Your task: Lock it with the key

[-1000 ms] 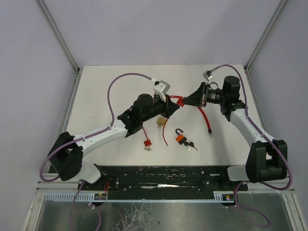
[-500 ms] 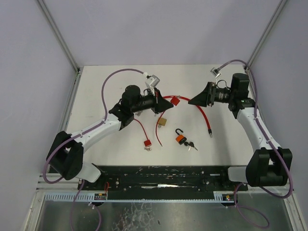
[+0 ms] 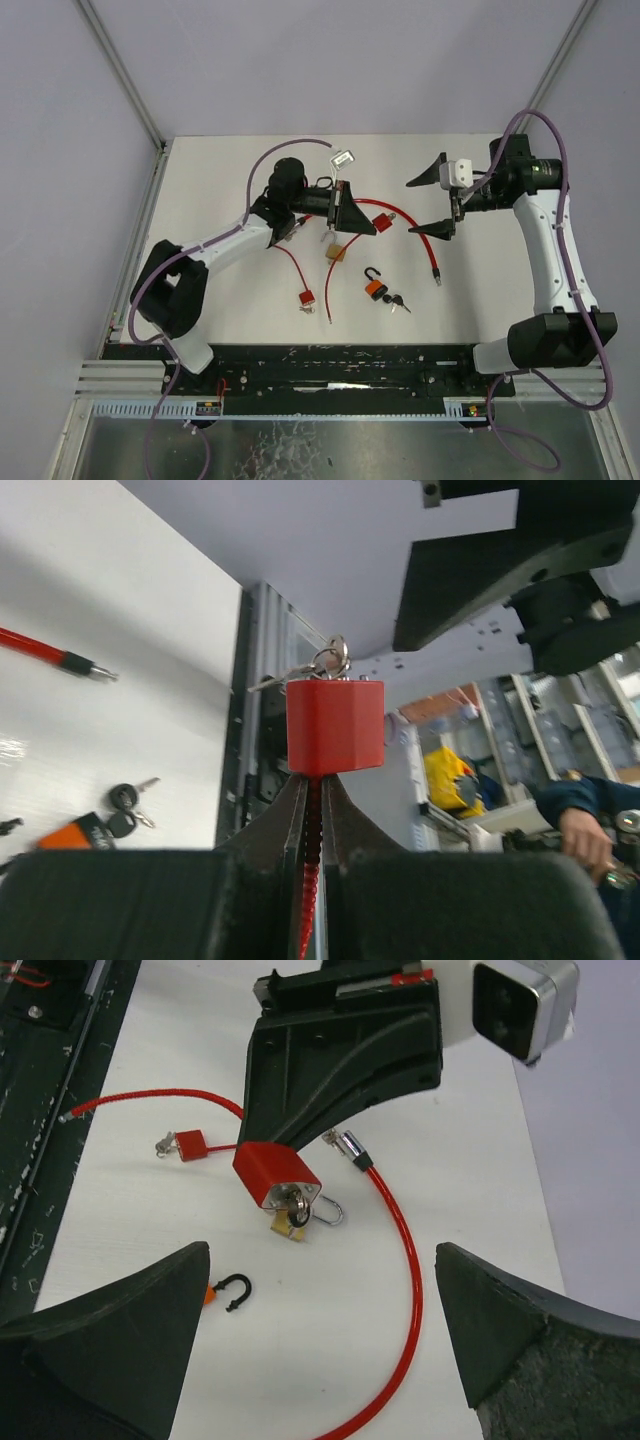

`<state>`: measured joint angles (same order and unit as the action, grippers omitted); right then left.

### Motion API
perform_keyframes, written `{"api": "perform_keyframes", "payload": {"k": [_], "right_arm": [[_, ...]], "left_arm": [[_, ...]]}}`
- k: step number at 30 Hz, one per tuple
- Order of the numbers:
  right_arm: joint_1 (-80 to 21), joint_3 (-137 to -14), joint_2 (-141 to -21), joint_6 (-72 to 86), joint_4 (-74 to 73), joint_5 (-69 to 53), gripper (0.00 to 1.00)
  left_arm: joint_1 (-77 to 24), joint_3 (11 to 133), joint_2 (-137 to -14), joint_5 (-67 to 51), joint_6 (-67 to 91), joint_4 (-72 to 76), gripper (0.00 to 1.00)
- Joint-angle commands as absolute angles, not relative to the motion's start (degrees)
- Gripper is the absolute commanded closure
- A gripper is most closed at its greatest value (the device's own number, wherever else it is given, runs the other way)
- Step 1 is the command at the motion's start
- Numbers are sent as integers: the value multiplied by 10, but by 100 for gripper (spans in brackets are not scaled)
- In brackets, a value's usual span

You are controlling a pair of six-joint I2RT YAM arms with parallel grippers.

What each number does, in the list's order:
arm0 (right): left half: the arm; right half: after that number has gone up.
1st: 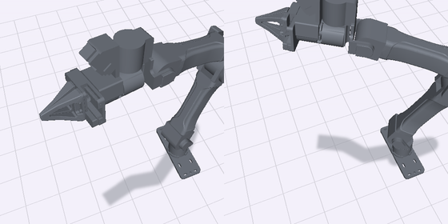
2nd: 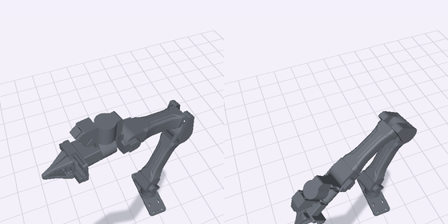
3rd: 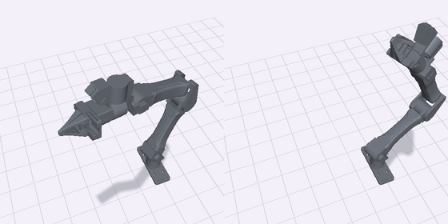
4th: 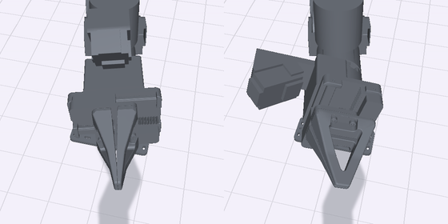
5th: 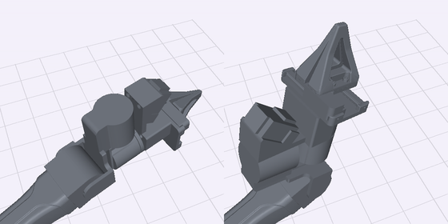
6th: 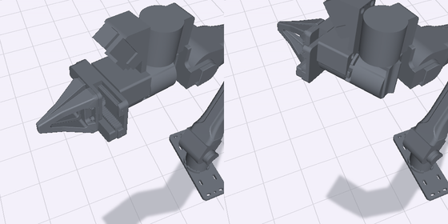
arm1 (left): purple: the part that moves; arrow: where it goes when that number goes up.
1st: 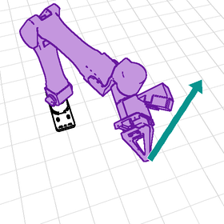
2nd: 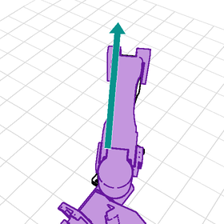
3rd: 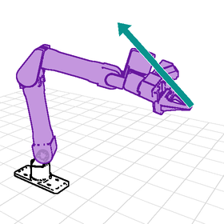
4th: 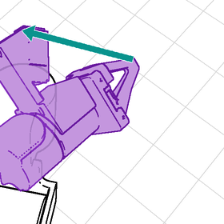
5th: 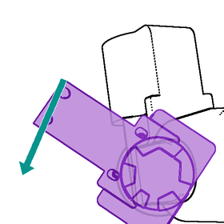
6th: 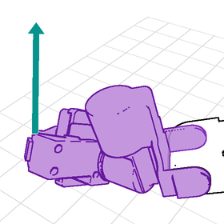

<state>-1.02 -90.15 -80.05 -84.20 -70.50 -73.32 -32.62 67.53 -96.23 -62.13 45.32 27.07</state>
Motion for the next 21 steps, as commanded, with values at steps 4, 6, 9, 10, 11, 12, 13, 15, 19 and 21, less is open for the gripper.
{"api": "perform_keyframes", "payload": {"k": [4, 6, 9, 10, 11, 12, 13, 15, 19, 21], "right_arm": [[-80, -906, -815, -1088, -828, -734, 0], [-94, -897, -811, -1083, -817, -727, 0], [-100, -897, -812, -1077, -803, -711, 7], [-101, -900, -814, -1077, -803, -702, 10], [-104, -903, -816, -1078, -803, -692, 14], [-106, -906, -817, -1079, -802, -684, 18], [-113, -908, -817, -1084, -803, -673, 22], [-123, -905, -817, -1092, -802, -656, 28], [-131, -900, -817, -1097, -798, -641, 37], [-133, -900, -816, -1096, -797, -641, 41]], "left_arm": [[-331, 703, -1009, -712, 630, 454, 100], [-339, 706, -1019, -719, 647, 469, 100], [-348, 709, -1029, -732, 662, 487, 100], [-351, 710, -1031, -734, 663, 489, 100], [-351, 710, -1031, -735, 663, 490, 100], [-352, 711, -1032, -736, 663, 490, 100], [-353, 713, -1034, -736, 664, 491, 100], [-352, 716, -1037, -737, 667, 491, 100], [-355, 720, -1042, -743, 674, 499, 100], [-355, 719, -1042, -744, 674, 500, 100]]}}
